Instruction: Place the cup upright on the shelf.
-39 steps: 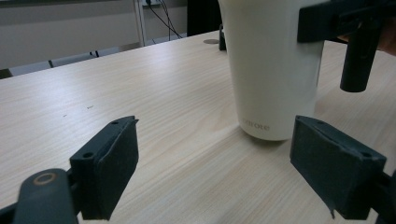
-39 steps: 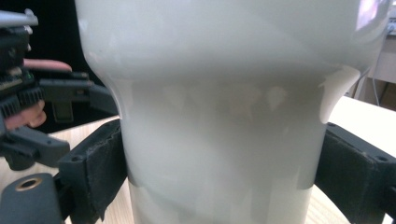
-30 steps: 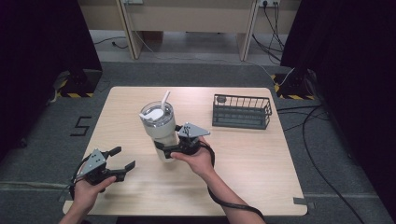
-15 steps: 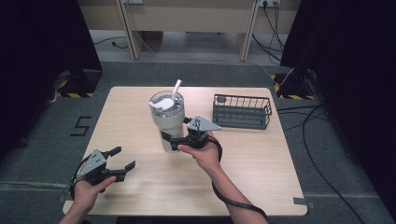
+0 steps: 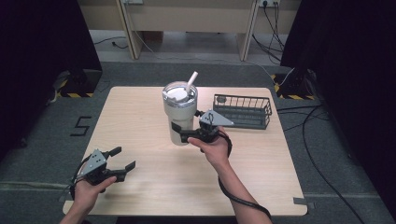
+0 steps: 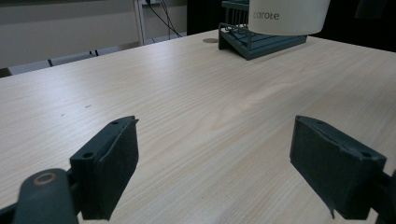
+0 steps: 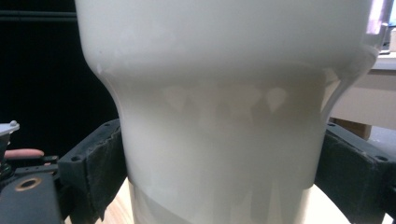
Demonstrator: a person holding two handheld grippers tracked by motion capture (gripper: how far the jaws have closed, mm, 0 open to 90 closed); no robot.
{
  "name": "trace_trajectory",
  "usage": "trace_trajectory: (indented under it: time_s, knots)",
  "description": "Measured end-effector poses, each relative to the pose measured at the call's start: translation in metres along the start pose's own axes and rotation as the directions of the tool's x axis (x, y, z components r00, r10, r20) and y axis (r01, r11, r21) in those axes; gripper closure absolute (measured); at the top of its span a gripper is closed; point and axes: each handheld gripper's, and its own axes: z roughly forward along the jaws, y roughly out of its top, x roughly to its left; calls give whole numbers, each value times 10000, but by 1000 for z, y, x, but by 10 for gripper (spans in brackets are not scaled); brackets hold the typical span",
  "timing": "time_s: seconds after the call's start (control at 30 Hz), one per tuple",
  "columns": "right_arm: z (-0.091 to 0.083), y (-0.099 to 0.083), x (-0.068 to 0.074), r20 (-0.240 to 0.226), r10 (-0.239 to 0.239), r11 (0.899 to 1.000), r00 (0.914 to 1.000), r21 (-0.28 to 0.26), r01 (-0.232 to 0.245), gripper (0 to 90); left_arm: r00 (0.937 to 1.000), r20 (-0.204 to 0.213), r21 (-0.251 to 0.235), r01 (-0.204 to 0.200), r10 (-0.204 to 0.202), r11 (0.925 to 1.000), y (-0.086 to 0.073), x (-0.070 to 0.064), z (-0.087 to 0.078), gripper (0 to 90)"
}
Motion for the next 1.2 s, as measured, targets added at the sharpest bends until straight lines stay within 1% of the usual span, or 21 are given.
trace_trajectory:
  time_s: [0.23,0.3,0.37,0.43,0.47,0.57,0.6,0.97,1.03,1.1,1.17,1.2]
  knots:
    - [-5,5,-6,158,41,9998,9999,-179,-38,113,10000,6,18,17,-17,10000,0,0,0,151]
    - [-8,8,-9,197,180,9994,9996,-294,-174,113,10000,6,30,22,-22,10000,0,0,1,151]
    - [-11,10,-11,289,167,9994,9994,-315,-158,112,10000,9,26,35,-35,10000,-1,0,1,151]
    - [-11,10,-12,279,161,9992,9995,-377,-151,112,10000,9,29,39,-39,10000,-1,0,1,150]
    - [-13,12,-14,342,250,9988,9991,-425,-235,112,10000,4,31,44,-44,10000,-1,0,1,151]
    - [-15,13,-16,379,303,9982,9988,-525,-283,112,10000,3,37,49,-49,10000,-1,0,1,150]
    - [-17,14,-18,444,246,9982,9987,-559,-221,113,10000,8,55,47,-47,10000,-1,0,1,151]
    - [-24,20,-25,665,322,9965,9973,-791,-269,113,9999,38,52,115,-115,9999,-1,0,2,151]
    - [-28,23,-28,771,325,9960,9965,-857,-258,113,9999,32,53,118,-119,9999,-1,0,2,151]
    - [-29,24,-29,791,308,9959,9964,-869,-239,112,9999,32,62,123,-123,9999,-2,0,2,151]
    - [-31,25,-31,768,403,9948,9962,-963,-328,112,9999,41,75,121,-121,9999,-2,0,2,151]
    - [-33,26,-34,877,412,9944,9953,-1002,-323,112,9999,30,86,134,-134,9999,-2,0,2,151]
